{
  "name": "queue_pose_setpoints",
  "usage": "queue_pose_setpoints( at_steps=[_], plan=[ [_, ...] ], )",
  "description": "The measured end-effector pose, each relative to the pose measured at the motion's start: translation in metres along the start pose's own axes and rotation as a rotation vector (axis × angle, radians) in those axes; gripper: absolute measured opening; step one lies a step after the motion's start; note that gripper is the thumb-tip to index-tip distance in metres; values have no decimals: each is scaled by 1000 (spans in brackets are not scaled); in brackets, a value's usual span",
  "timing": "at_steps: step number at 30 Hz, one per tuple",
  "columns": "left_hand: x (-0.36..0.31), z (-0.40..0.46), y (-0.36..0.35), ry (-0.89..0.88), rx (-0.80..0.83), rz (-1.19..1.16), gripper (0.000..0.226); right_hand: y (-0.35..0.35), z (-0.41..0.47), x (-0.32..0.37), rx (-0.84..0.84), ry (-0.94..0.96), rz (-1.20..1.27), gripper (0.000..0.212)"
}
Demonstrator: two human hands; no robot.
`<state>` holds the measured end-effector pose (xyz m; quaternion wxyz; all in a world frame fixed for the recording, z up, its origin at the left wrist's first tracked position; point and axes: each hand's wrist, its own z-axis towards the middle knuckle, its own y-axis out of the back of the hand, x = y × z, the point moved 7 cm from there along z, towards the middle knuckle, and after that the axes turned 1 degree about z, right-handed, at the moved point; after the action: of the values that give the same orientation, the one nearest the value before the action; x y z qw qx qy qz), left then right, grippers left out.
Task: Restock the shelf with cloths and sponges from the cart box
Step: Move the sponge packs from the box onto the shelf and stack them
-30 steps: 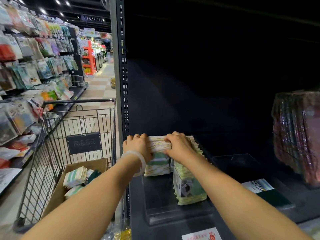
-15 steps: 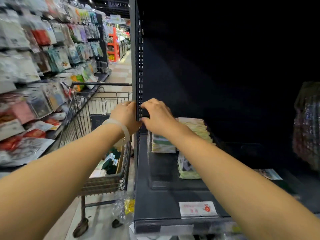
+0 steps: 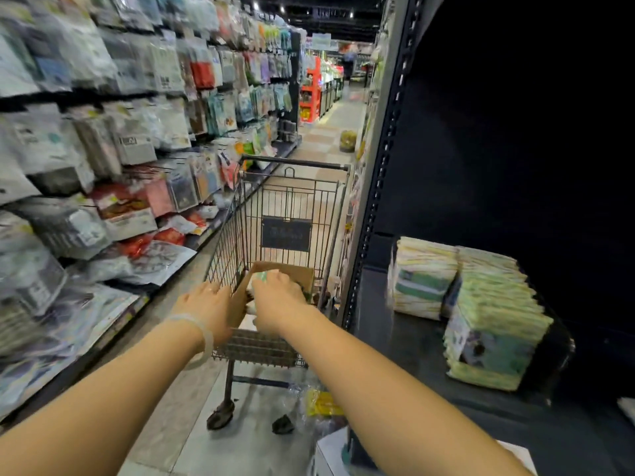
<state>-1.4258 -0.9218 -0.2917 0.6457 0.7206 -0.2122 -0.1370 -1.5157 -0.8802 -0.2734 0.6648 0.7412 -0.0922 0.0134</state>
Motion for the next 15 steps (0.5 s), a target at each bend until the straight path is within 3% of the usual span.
queue_pose_setpoints(
  at_steps=[9, 15],
  plan=[
    [43, 74, -28, -181, 32, 13, 50, -43, 85, 18, 116, -143, 11, 64],
    [82, 113, -69, -274, 157, 11, 44, -96, 127, 27, 222, -261, 93, 56]
  ],
)
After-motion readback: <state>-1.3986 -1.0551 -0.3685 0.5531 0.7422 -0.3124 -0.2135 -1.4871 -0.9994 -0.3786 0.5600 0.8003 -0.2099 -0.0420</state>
